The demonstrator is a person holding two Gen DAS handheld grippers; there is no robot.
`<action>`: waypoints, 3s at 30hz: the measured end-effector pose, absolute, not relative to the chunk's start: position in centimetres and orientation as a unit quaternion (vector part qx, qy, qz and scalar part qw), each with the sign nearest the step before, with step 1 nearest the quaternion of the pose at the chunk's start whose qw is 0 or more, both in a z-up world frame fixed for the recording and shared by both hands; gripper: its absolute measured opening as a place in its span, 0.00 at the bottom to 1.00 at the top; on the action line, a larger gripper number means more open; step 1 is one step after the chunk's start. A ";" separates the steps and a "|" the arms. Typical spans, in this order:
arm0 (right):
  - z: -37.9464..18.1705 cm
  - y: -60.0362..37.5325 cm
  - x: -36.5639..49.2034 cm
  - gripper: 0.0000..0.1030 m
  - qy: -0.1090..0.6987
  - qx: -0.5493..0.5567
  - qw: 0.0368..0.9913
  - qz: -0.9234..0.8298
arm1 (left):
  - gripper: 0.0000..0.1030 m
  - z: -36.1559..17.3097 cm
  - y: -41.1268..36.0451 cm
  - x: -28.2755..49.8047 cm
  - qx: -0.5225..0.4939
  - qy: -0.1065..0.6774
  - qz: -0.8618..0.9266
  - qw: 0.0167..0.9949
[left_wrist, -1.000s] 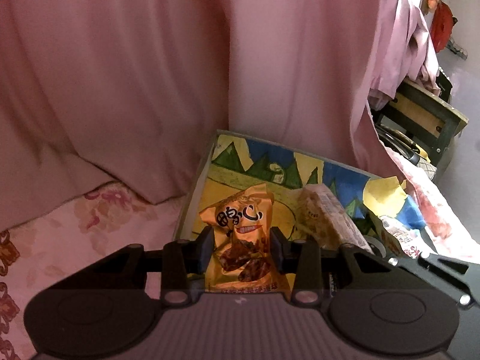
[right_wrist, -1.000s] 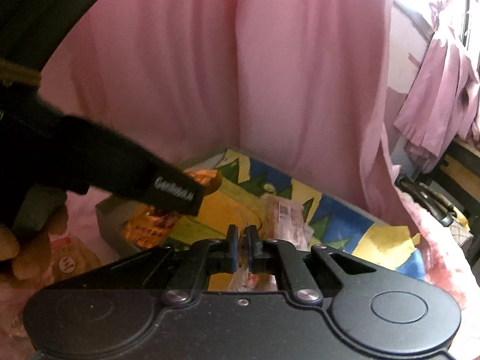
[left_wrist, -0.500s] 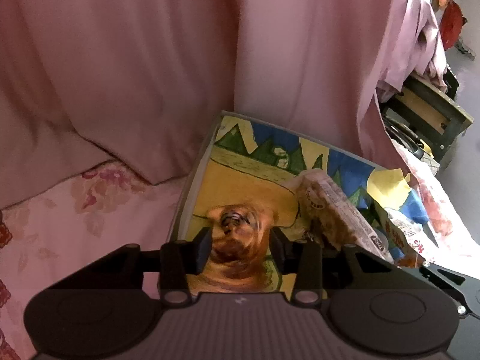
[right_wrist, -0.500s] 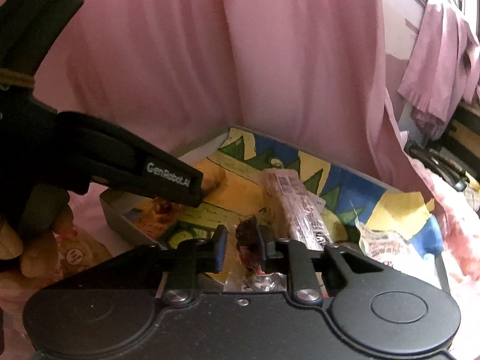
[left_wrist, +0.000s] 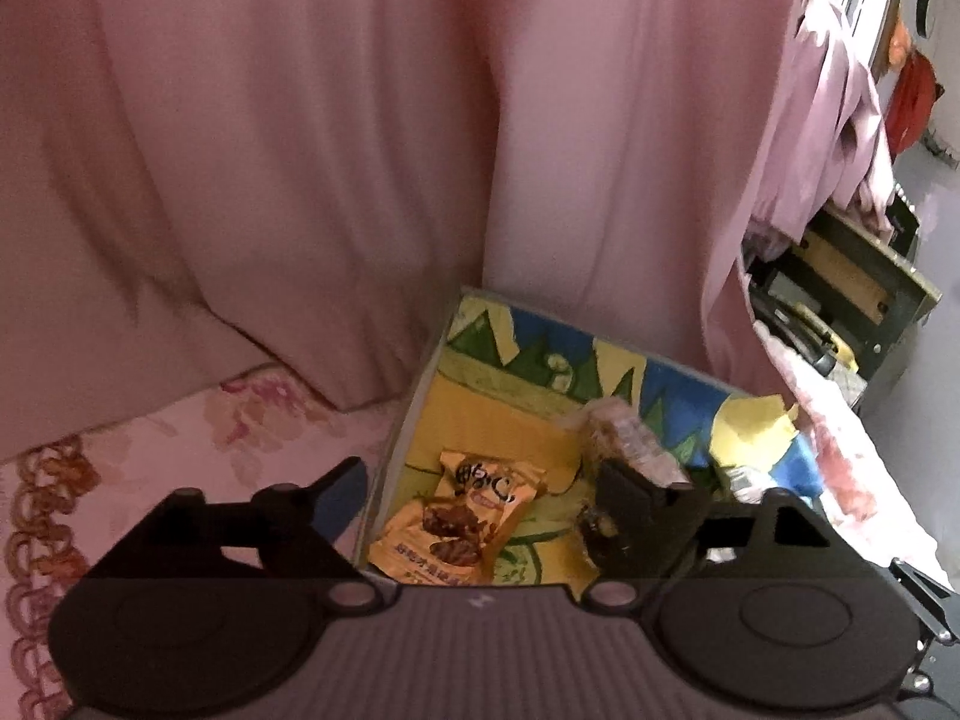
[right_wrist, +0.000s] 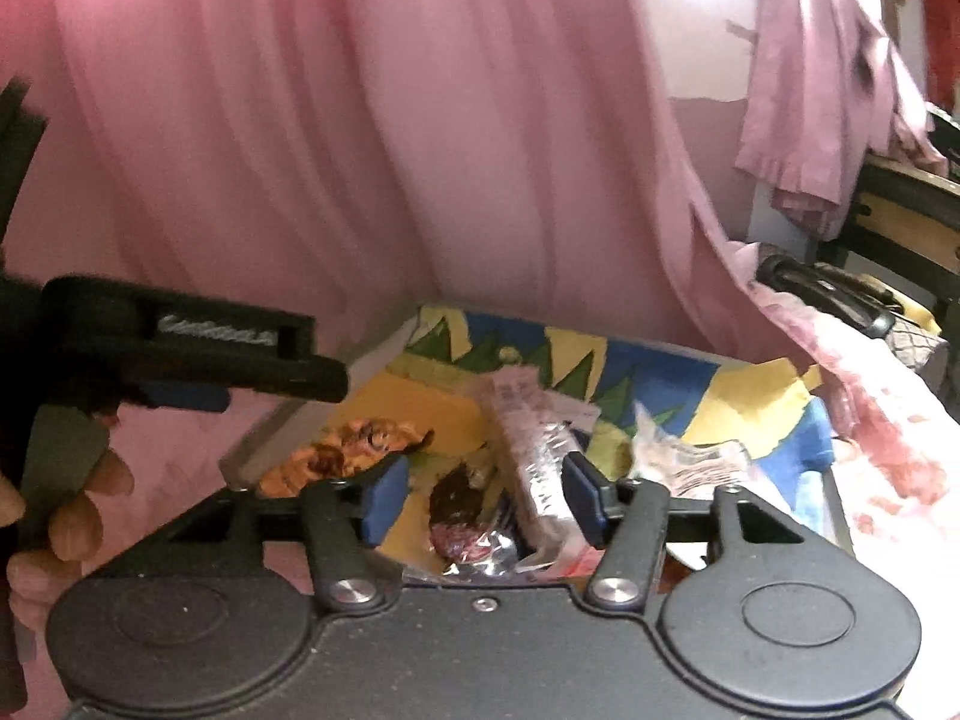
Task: Organize snacks
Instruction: 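Open left tool releasing the chip bag in tray while right tool releases the candy, then withdraw both tools from the tray back toward the remaining snacks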
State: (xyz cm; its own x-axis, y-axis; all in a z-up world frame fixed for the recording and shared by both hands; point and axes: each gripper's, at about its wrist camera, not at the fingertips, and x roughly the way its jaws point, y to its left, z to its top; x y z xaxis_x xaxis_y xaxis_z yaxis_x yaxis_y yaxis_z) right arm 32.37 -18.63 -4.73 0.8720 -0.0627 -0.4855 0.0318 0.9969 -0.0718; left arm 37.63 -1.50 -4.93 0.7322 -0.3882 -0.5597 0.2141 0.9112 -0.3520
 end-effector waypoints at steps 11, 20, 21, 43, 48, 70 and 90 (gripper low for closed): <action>-0.3 -20.7 26.7 0.88 0.200 0.016 0.979 -0.030 | 0.99 -0.4 -1.0 30.9 -0.108 0.270 -0.135 0.947; 1.9 -21.5 20.7 0.99 0.167 0.030 0.985 -0.027 | 1.00 2.4 -0.7 23.7 -0.089 0.216 -0.113 0.966; 2.0 -21.5 20.1 0.99 0.165 0.030 0.985 -0.026 | 1.00 2.5 -0.8 22.9 -0.084 0.212 -0.110 0.967; 1.3 -20.4 7.2 0.99 0.194 0.043 0.980 -0.023 | 1.00 0.5 1.0 8.7 -0.047 0.253 -0.043 0.965; 0.5 -20.1 6.5 0.99 0.222 0.047 0.974 -0.024 | 1.00 -0.1 0.4 7.8 -0.023 0.272 -0.044 0.961; -3.0 -19.4 8.4 0.99 0.331 0.019 0.942 -0.047 | 1.00 -2.2 -0.2 9.2 0.017 0.366 -0.020 0.930; -4.9 -21.2 13.0 0.99 0.431 0.036 0.901 -0.038 | 1.00 -3.9 -0.4 14.0 0.043 0.445 -0.050 0.893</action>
